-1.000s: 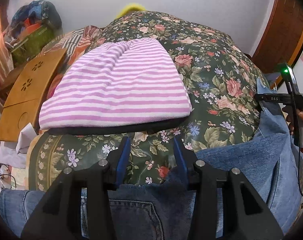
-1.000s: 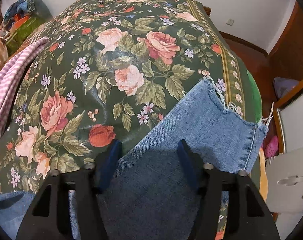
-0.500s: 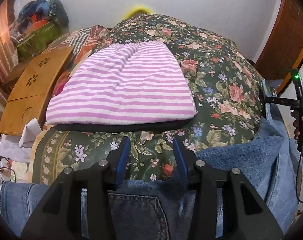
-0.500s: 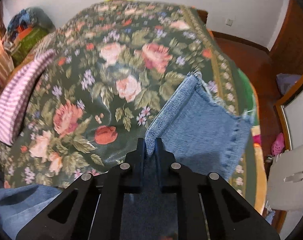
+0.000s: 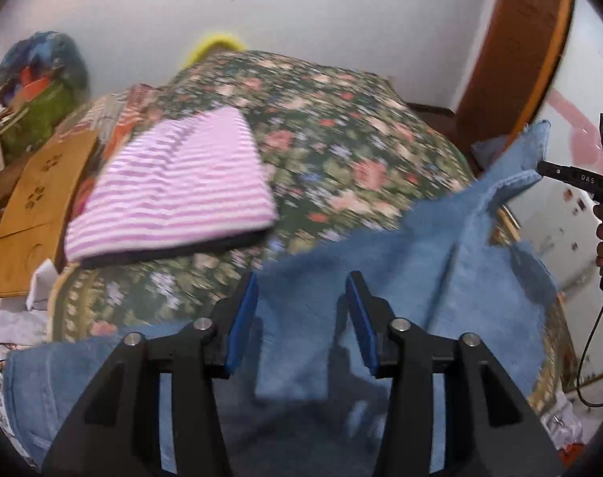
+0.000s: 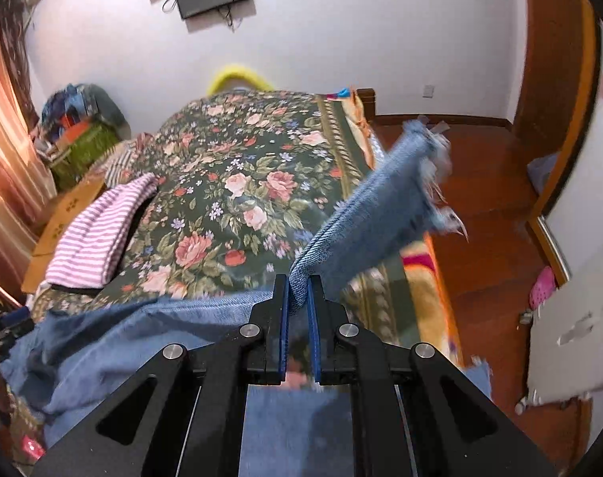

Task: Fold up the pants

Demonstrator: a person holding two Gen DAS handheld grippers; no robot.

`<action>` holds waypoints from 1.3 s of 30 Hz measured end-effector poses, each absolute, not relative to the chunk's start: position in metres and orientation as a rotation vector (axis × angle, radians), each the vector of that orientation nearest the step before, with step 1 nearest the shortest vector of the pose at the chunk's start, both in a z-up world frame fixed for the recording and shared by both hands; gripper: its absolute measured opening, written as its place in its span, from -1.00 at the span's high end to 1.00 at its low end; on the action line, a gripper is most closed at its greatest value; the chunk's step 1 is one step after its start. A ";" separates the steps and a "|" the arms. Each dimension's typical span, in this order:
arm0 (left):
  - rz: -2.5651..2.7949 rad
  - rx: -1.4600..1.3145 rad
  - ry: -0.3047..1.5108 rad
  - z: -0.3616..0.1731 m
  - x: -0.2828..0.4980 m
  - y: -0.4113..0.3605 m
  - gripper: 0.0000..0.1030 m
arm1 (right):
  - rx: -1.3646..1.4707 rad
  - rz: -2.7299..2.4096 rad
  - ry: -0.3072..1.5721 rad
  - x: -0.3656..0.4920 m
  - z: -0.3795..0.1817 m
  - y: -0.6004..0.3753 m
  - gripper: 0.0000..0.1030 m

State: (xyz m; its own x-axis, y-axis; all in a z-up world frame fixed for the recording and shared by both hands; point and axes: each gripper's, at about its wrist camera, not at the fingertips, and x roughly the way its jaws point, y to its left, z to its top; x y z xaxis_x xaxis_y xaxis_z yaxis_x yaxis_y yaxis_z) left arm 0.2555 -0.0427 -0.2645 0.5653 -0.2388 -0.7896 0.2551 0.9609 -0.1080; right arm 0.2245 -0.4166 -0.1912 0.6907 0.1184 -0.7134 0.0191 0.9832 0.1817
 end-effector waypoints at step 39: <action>-0.548 0.081 1.005 -0.264 0.175 -0.153 0.91 | 0.445 0.038 0.780 0.101 -0.243 -0.480 0.85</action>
State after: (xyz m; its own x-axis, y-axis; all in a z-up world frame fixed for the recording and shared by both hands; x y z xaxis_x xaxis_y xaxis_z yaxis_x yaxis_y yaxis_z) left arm 0.1746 -0.1535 -0.2641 0.4136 -0.3993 -0.8182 0.4720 0.8625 -0.1824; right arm 0.1010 -0.4796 -0.2432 0.7151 0.1949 -0.6713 0.1294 0.9068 0.4011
